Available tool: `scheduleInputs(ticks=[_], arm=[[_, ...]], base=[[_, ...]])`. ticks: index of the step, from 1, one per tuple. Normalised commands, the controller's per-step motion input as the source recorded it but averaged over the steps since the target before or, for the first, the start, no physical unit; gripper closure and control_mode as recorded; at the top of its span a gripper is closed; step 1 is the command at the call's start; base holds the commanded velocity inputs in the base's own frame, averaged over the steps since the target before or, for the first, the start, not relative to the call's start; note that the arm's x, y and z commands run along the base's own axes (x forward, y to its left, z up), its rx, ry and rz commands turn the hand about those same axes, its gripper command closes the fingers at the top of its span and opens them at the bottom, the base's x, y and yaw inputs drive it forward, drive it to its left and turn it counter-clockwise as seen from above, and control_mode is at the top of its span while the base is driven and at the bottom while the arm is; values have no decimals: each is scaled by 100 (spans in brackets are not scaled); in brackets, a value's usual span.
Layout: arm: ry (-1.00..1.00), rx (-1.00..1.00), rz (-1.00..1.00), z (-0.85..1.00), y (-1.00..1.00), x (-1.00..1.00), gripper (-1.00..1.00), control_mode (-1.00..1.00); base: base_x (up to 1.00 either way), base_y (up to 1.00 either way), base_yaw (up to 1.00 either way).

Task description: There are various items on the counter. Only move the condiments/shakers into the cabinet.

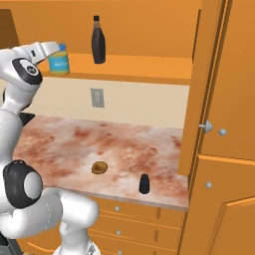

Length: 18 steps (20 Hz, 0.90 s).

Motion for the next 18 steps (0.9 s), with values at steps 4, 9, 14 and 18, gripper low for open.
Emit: scheduleInputs(ticks=[4, 9, 14, 18], arm=[[-19, -1, 0, -68, -8, 0, 100, -100], [-18, 0, 0, -60, -18, 1, 100, -100], [-18, 0, 0, -52, -21, 12, 100, -100], [-8, 0, 0, -36, -16, 47, 100, -100]], base=[[0, 0, 0], [0, 0, 0], [0, 0, 0], [0, 0, 0]])
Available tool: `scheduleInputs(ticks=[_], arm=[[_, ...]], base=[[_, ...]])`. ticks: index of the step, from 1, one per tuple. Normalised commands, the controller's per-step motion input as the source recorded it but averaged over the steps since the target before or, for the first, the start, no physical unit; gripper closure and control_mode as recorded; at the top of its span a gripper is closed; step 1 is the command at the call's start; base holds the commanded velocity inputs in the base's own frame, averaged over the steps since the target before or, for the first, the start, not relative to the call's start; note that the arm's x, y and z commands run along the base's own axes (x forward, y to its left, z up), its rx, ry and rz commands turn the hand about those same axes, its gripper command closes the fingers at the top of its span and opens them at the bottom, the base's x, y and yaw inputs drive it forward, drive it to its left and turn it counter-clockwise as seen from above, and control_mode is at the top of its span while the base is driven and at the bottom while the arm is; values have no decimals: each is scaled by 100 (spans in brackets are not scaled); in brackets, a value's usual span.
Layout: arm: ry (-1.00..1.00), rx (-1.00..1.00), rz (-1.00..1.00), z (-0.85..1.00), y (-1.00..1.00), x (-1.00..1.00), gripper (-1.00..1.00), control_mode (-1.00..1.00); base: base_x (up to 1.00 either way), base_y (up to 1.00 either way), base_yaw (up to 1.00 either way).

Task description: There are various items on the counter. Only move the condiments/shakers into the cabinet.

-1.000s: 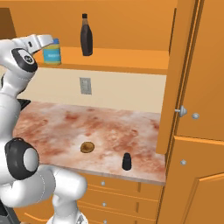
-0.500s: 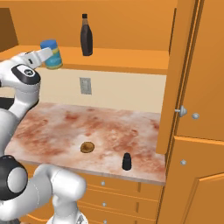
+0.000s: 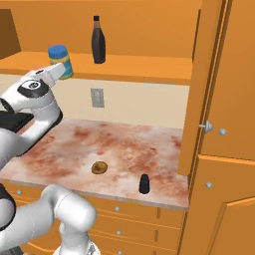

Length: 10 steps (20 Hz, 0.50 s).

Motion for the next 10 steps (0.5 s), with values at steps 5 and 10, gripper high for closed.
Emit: scheduleInputs(ticks=[5, 10], arm=[[0, 0, -3, -31, -10, 91, 100, -100], [-1, 0, 0, -31, -6, 45, 100, -100]], base=[[0, 0, 0], [0, 0, 0]])
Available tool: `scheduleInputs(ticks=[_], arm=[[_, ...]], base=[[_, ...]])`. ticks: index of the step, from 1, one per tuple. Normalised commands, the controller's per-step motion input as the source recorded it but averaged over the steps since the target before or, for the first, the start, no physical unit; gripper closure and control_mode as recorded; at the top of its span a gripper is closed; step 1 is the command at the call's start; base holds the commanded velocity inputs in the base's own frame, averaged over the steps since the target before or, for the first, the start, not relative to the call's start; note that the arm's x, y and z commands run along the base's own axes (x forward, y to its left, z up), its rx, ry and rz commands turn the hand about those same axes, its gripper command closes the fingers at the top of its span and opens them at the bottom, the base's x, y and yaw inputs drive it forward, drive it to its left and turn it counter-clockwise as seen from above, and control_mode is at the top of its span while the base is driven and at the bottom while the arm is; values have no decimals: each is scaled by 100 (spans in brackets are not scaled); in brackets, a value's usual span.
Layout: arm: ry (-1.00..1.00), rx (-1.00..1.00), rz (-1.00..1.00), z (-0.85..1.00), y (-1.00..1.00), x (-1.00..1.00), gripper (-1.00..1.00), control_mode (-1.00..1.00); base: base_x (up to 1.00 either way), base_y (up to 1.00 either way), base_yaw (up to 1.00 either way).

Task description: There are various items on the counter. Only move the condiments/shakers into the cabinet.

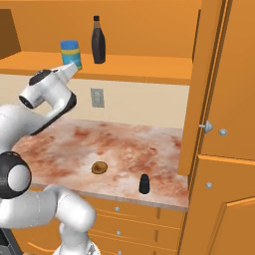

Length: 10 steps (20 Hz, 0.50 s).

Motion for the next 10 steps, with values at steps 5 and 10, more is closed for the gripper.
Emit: scheduleInputs(ticks=[5, 10], arm=[[-1, 1, 0, -4, 2, -27, 100, -100], [-11, 0, -2, 9, 48, -100, -100, -100]], base=[[0, 0, 0], [0, 0, 0]])
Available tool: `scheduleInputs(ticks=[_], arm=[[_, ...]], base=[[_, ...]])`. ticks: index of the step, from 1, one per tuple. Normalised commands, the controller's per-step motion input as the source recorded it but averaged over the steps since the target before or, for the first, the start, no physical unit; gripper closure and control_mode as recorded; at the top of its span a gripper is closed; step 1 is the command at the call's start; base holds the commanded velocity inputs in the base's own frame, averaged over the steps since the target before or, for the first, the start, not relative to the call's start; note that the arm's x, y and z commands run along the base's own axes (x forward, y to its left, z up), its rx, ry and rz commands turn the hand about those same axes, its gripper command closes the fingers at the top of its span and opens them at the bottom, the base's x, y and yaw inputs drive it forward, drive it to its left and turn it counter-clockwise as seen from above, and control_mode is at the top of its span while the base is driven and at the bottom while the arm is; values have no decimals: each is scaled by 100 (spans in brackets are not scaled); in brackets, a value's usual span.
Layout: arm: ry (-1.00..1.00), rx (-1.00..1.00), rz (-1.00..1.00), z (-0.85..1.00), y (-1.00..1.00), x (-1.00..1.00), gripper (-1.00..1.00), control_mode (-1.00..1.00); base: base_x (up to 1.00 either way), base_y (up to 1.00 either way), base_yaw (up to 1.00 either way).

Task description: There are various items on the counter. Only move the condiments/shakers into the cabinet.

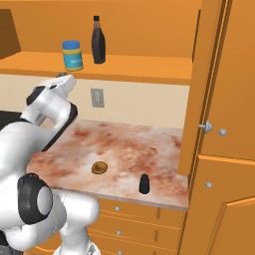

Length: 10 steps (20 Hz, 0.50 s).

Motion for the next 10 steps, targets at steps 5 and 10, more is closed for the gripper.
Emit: scheduleInputs(ticks=[5, 10], arm=[[-1, 14, -15, 79, 35, -100, -100, -100], [17, 31, -34, 100, 2, -100, -100, -100]], base=[[0, 0, 0], [0, 0, 0]])
